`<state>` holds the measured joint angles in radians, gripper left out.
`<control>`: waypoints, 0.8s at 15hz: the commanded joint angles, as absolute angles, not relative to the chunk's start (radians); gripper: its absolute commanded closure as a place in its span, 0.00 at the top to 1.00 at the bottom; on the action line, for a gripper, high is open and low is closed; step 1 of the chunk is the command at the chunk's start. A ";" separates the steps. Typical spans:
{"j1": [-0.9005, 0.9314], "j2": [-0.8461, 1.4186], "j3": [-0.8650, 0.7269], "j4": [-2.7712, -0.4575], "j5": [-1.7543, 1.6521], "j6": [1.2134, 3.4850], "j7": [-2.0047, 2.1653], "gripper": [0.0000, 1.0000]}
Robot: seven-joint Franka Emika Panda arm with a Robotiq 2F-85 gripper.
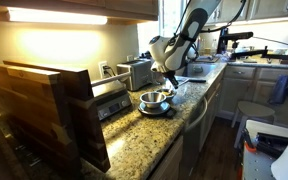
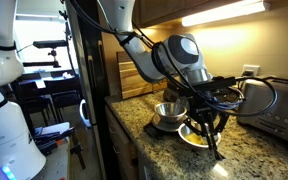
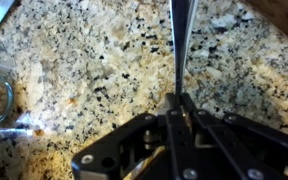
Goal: Use the spoon to move the contents in the silver bowl into the other bowl
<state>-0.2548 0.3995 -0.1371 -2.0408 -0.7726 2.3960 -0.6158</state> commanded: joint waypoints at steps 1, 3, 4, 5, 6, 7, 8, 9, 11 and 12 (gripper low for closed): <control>-0.272 0.382 -0.136 -2.044 -0.717 2.397 -0.673 0.07; -0.273 0.382 -0.139 -2.043 -0.700 2.394 -0.686 0.07; -0.274 0.382 -0.140 -2.043 -0.694 2.393 -0.693 0.07; -0.274 0.381 -0.141 -2.042 -0.688 2.391 -0.697 0.07; -0.273 0.380 -0.143 -2.042 -0.685 2.390 -0.698 0.07; -0.271 0.377 -0.145 -2.042 -0.687 2.388 -0.696 0.07; -0.269 0.372 -0.147 -2.043 -0.690 2.388 -0.693 0.07; -0.267 0.370 -0.149 -2.043 -0.693 2.387 -0.690 0.07; -0.264 0.364 -0.150 -2.044 -0.697 2.387 -0.688 0.07; -0.264 0.361 -0.149 -2.044 -0.697 2.386 -0.689 0.07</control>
